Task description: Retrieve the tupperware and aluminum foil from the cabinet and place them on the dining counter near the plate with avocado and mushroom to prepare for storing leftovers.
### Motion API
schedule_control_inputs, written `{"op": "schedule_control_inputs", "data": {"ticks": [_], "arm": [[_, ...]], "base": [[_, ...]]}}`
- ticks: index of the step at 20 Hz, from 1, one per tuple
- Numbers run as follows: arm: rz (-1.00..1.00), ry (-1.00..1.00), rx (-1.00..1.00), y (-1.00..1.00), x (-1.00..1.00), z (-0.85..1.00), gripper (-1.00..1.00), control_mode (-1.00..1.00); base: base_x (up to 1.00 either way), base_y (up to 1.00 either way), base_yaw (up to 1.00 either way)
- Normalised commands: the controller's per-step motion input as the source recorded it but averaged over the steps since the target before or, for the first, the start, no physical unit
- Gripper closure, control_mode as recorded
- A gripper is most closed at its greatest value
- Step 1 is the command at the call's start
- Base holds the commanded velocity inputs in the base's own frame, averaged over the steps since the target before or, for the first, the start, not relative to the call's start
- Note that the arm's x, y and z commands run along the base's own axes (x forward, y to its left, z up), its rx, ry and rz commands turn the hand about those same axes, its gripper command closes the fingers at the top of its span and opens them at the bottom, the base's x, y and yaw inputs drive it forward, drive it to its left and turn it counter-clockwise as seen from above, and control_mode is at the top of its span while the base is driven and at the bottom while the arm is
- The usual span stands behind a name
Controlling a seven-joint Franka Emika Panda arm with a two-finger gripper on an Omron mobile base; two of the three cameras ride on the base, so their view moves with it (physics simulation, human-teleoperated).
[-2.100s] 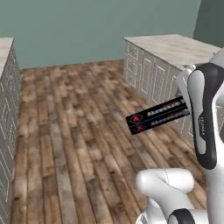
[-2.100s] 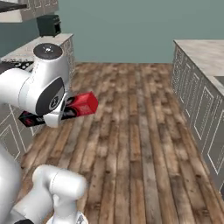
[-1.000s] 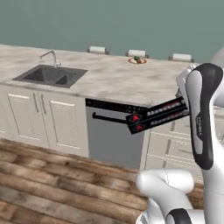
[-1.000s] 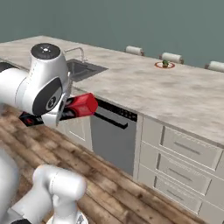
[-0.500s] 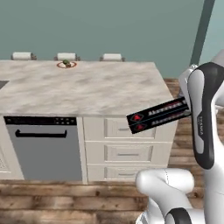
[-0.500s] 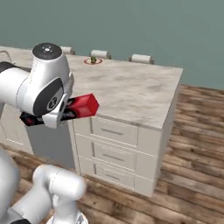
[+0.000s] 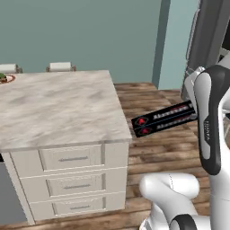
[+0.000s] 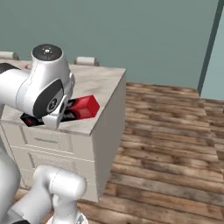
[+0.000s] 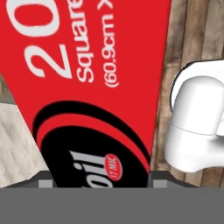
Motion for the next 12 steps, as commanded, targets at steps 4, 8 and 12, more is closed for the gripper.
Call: {"op": "schedule_control_inputs", "data": {"ticks": [4, 8, 12], "arm": [[0.0, 0.0, 0.0, 0.0, 0.0, 0.0, 1.0, 1.0], [0.0, 0.0, 0.0, 0.0, 0.0, 0.0, 1.0, 1.0], [0.0, 0.0, 0.0, 0.0, 0.0, 0.0, 1.0, 1.0]], "base": [[0.95, -1.0, -0.01], [0.69, -1.0, 0.09], [0.41, -1.0, 0.36]]}}
